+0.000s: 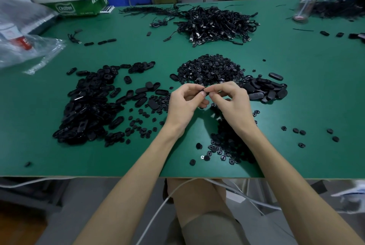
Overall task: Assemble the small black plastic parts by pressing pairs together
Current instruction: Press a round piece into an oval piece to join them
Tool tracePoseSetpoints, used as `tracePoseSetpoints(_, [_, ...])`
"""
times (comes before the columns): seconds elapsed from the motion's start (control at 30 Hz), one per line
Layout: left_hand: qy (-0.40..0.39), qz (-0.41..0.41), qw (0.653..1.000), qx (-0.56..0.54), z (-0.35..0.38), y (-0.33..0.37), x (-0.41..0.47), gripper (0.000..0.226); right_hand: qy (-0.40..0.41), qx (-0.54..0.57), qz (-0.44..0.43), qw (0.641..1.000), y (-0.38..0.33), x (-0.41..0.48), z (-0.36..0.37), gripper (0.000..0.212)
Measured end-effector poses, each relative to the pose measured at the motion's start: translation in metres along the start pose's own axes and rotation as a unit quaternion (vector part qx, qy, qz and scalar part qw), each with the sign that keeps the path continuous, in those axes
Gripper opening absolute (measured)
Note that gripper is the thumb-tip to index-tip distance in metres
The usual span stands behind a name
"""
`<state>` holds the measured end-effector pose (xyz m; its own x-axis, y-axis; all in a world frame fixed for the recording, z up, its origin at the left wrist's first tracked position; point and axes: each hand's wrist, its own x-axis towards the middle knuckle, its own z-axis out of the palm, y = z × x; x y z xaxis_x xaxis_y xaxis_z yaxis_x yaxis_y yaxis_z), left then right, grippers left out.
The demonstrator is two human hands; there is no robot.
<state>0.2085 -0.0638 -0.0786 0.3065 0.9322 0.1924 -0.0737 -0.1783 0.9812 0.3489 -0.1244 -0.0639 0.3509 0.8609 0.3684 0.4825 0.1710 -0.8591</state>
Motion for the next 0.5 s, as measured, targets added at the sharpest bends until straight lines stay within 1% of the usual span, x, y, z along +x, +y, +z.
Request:
tracePoseSetpoints(0.17, [0.004,-0.012,1.0,-0.005,0.0009,0.0,0.0004,0.012,0.013,0.019,0.016,1.0,0.0029,0.0009,0.001,0.025])
tracePoseSetpoints(0.33, [-0.008,-0.017,1.0,-0.001,0.0011,-0.0001,0.0006,0.012,0.014,0.047,0.027,0.998,0.0064,0.0032,0.0006,0.015])
tracePoseSetpoints(0.5, [-0.003,-0.018,1.0,0.023,0.0027,0.0001,-0.0002,0.013,0.002,0.062,0.032,0.998,0.0063,0.0017,0.0023,0.015])
